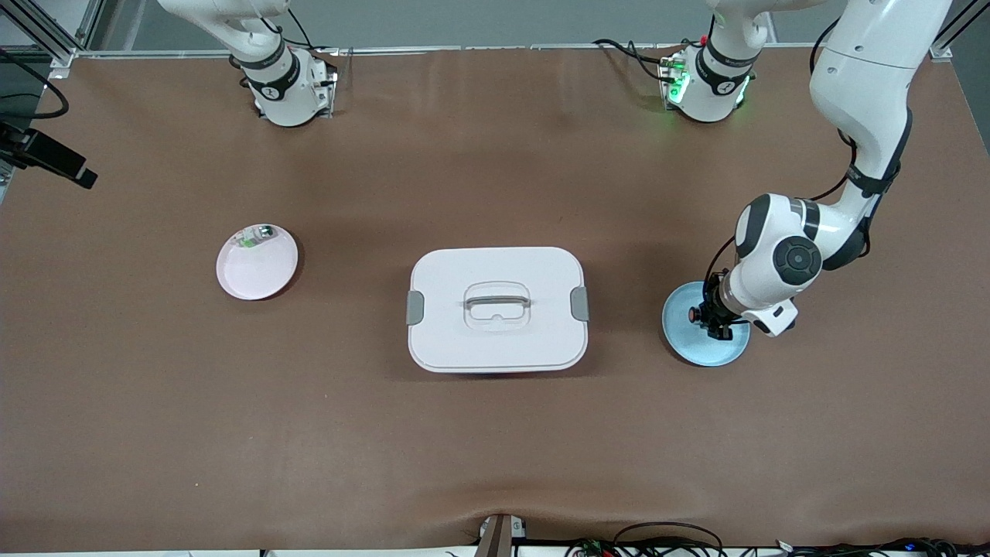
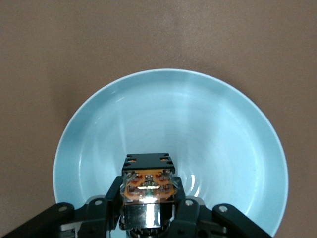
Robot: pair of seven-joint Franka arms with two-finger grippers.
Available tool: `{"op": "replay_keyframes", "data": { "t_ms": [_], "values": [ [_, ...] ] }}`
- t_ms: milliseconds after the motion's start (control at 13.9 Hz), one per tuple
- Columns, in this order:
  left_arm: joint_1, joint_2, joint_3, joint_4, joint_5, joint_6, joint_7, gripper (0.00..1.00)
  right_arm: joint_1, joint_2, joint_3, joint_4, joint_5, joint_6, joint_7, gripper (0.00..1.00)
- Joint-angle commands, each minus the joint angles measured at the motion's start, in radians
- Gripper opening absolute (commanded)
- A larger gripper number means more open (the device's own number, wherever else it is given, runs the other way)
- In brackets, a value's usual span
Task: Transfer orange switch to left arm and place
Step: 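Carry the switch with the left gripper over the light-blue plate, then lower the switch onto the light-blue plate and open the left gripper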
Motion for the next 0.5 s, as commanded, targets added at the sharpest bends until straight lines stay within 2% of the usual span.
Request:
{"op": "replay_keyframes", "data": {
  "t_ms": [0,216,288,360,432],
  "values": [
    [0.007,-0.01,-0.007,-0.033,0.025,0.039,0.006,0.0,-0.026,-0.035,0.003,-0.027,0.031,0.005,-0.007,1.0],
    [0.007,-0.007,-0.007,-0.035,0.036,0.042,0.006,0.0,-0.021,-0.055,0.006,-0.027,0.033,-0.009,-0.14,1.0],
    [0.007,-0.004,-0.007,-0.035,0.037,0.043,0.006,0.03,-0.024,-0.055,0.004,-0.029,0.036,-0.009,-0.158,1.0],
    [0.007,-0.002,-0.007,-0.035,0.037,0.043,0.006,0.09,-0.026,-0.056,0.003,-0.029,0.036,-0.009,-0.175,1.0],
    [0.007,-0.002,-0.007,-0.035,0.039,0.045,0.006,0.2,-0.027,-0.063,0.001,-0.029,0.036,-0.009,-0.183,1.0]
  ]
}}
